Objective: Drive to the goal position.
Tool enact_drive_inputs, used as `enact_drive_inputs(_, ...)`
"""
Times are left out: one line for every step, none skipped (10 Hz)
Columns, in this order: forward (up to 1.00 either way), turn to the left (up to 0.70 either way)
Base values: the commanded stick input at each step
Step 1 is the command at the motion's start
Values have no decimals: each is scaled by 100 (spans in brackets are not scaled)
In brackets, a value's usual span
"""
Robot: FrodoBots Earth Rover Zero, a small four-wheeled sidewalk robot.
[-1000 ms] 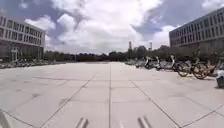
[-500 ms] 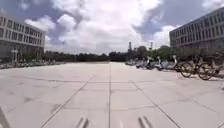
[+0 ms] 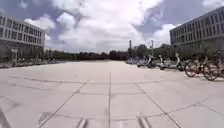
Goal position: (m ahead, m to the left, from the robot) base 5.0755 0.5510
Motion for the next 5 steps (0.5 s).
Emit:
enact_drive_inputs(50,0)
enact_drive_inputs(50,0)
enact_drive_inputs(50,0)
enact_drive_inputs(50,0)
enact_drive_inputs(50,0)
